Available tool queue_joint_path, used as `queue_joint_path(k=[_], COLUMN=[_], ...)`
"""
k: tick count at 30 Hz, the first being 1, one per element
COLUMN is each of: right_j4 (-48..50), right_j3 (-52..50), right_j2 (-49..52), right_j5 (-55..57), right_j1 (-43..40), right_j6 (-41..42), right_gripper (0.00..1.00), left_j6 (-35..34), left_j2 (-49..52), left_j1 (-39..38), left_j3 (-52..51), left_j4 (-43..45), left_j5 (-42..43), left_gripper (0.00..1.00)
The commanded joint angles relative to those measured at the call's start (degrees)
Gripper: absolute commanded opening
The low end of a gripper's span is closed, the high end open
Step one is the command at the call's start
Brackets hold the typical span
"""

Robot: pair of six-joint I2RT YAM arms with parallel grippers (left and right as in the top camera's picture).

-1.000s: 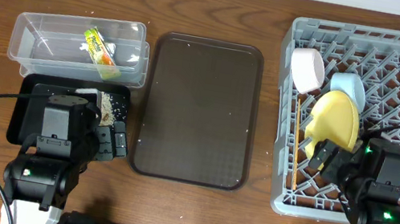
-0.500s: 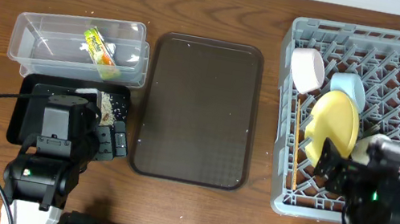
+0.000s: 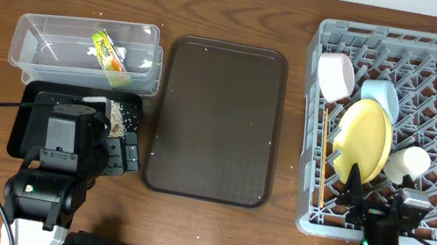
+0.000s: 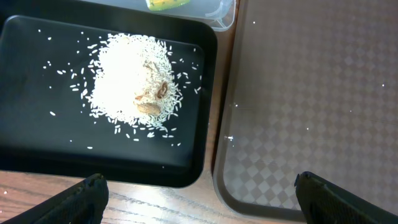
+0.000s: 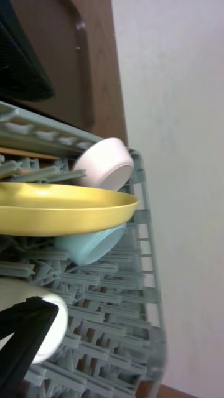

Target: Sort waste into correct bins and load items into the dishwasher rack

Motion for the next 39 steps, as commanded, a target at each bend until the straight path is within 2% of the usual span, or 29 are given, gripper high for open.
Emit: queue_joint_path(k=[1, 5, 13, 39], right_j4=[3.45, 10.32, 4.04, 4.42], right_j3=[-2.86, -6.27, -6.10, -6.10], right_j2=[-0.76, -0.76, -0.76, -0.74], right_j5=[0.63, 0.85, 3.72, 3.13], right_j1=[0.63, 0.59, 0.59, 0.59], right_j6=[-4.46, -7.43, -11.21, -11.19], right_gripper=[0.99, 0.99, 0.99, 0.99], left_j6=[0.33, 0.33, 0.33, 0.33], left_j2=[-0.04, -0.04, -0.04, -0.04], left_j1=[0.02, 0.02, 0.02, 0.02], left_j3=[-0.07, -0.07, -0.07, -0.07], left_j4=[0.02, 0.02, 0.02, 0.02], left_j5=[-0.26, -0.26, -0.26, -0.26], left_gripper=[0.98, 0.98, 0.98, 0.98])
